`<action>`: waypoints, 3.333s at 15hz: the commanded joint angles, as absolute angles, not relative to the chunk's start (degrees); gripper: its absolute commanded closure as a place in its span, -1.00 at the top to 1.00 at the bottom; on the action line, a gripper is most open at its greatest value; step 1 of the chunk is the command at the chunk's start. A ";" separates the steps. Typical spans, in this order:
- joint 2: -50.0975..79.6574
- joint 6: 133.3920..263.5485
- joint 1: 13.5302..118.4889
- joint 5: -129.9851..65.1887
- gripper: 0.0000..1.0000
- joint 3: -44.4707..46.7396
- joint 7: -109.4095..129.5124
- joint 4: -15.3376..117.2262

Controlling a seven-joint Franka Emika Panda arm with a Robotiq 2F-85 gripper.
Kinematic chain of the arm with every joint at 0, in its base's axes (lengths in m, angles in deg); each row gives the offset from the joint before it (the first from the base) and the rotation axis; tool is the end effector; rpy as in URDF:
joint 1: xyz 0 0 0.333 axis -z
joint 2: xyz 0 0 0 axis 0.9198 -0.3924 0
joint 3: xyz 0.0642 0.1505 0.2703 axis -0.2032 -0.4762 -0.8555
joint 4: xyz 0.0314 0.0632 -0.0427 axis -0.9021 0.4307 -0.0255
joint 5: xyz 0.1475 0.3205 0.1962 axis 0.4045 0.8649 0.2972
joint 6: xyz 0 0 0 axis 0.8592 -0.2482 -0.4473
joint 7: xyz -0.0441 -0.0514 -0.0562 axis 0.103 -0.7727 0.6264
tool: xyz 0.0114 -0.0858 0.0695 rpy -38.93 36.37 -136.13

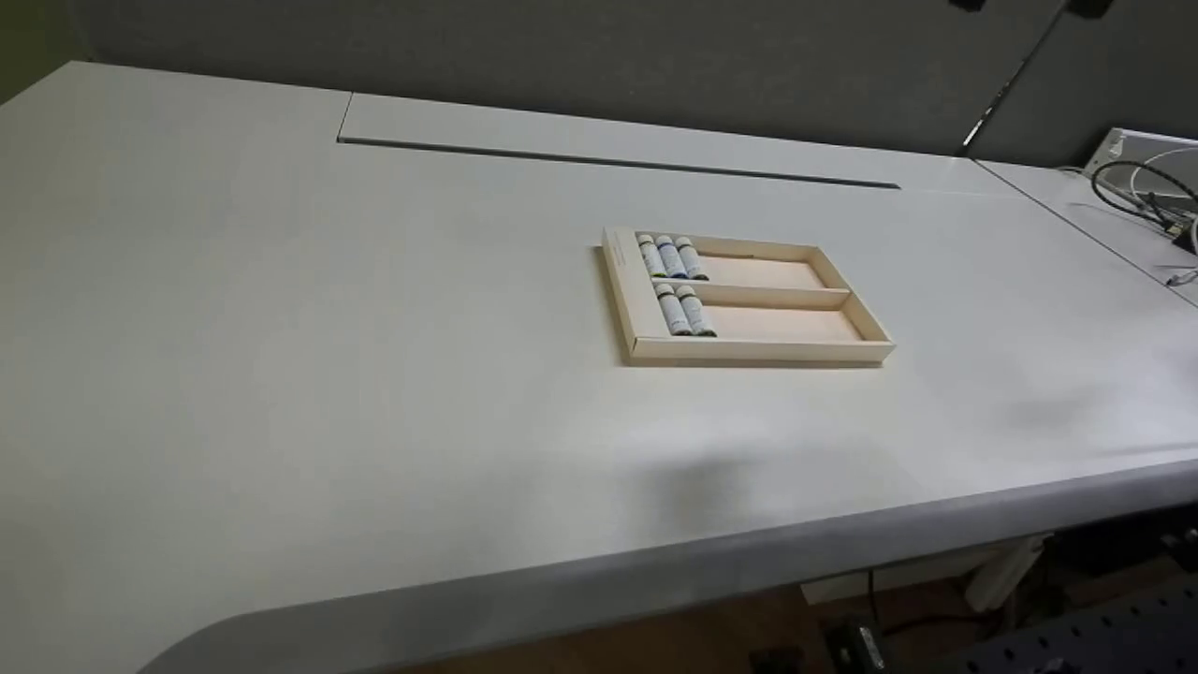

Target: Remove one object from the bottom part of the tray

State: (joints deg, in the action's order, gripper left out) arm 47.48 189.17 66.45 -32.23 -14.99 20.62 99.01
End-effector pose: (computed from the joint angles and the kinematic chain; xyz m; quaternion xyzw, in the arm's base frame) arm 0.4436 0.0970 0.3930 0.9987 -0.0124 0.0171 0.0466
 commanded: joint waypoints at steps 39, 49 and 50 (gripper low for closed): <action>2.75 219.46 55.19 -30.07 1.00 -8.44 19.44 89.09; 0.68 220.37 54.99 -28.76 1.00 -7.90 18.32 88.60; 0.81 220.45 55.01 -28.77 1.00 -7.78 18.31 88.72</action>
